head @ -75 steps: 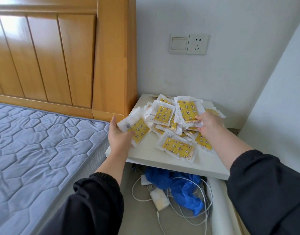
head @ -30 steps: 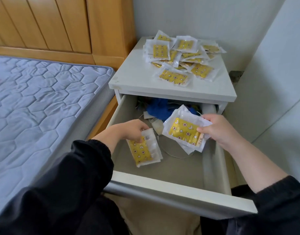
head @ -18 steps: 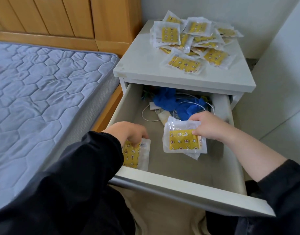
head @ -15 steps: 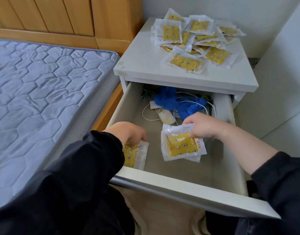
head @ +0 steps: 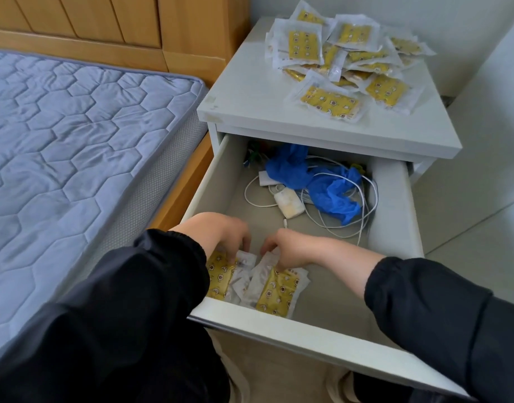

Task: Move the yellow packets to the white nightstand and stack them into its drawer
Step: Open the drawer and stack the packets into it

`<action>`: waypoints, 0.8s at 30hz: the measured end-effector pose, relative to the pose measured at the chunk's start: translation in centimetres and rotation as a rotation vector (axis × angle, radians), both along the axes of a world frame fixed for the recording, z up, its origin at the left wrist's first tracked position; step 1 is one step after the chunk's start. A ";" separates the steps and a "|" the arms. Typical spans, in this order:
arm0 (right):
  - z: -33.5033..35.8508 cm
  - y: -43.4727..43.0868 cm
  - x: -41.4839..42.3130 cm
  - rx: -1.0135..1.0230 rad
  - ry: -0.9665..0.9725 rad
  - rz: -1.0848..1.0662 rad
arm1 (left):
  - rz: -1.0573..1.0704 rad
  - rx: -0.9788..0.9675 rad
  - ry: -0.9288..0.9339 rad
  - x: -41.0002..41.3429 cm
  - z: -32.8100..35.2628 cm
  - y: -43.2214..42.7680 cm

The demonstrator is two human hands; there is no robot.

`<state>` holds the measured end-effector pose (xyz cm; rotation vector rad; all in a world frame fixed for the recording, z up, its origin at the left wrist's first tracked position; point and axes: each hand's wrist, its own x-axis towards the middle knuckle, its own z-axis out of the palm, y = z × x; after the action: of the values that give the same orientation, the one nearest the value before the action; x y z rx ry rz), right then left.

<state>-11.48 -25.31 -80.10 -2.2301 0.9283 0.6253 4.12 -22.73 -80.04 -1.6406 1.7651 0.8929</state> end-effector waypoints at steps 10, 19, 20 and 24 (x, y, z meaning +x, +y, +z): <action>-1.7 0.3 -1.9 -0.068 0.161 -0.210 | 0.018 0.036 -0.002 0.0 -0.2 -0.1; -2.9 0.9 -1.2 -0.028 0.075 -0.295 | 0.023 0.056 -0.015 0.1 -0.2 -0.1; -2.7 0.7 -1.1 -0.013 0.068 -0.298 | 0.026 0.058 -0.017 0.1 -0.3 -0.1; -1.7 0.0 -1.3 0.019 0.086 -0.228 | 0.041 0.067 -0.024 0.1 -0.3 0.0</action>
<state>-12.73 -25.35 -81.80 -2.0555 1.1949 0.6242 4.21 -22.76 -80.37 -1.6427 1.6729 0.9368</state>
